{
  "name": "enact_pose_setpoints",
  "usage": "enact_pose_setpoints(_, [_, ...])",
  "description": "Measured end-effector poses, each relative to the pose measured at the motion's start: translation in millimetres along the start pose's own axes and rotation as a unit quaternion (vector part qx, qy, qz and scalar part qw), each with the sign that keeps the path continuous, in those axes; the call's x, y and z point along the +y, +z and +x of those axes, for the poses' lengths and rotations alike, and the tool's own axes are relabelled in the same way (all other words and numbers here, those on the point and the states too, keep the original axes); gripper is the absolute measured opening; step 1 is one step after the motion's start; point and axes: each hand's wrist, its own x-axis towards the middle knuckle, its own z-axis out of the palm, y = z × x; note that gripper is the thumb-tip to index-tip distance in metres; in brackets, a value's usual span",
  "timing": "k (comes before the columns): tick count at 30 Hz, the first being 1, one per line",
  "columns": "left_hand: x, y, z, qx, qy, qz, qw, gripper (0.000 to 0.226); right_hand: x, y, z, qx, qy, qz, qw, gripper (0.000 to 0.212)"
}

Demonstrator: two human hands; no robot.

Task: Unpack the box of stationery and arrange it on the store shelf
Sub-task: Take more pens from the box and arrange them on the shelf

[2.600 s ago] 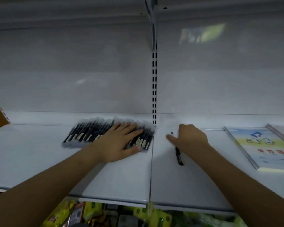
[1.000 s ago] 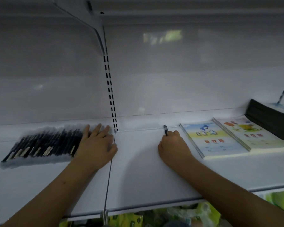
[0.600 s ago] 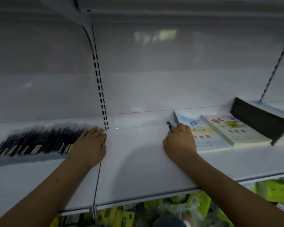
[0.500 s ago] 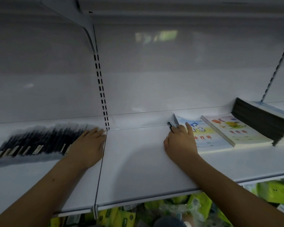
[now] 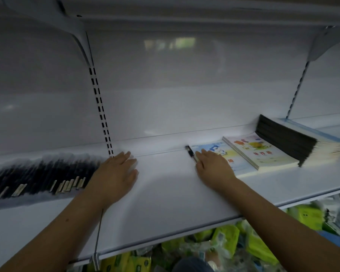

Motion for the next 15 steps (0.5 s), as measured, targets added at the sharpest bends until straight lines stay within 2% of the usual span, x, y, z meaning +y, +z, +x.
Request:
enact_pose_setpoints(4, [2, 17, -3, -0.045, -0.046, -0.067, 0.996, 0.055, 1, 7, 2, 0.005, 0.000, -0.007, 1.000, 0.053])
enact_pose_setpoints(10, [4, 19, -4, -0.037, -0.059, -0.081, 0.994, 0.053, 3, 9, 2, -0.001, 0.006, -0.002, 1.000, 0.053])
enact_pose_setpoints(13, [4, 15, -6, -0.023, -0.059, -0.080, 0.995, 0.053, -3, -2, 5, -0.016, 0.027, 0.004, 1.000, 0.060])
enact_pose_setpoints(15, [6, 9, -9, -0.009, -0.046, -0.082, 0.996, 0.061, -12, -15, 4, 0.016, 0.020, 0.017, 1.000, 0.065])
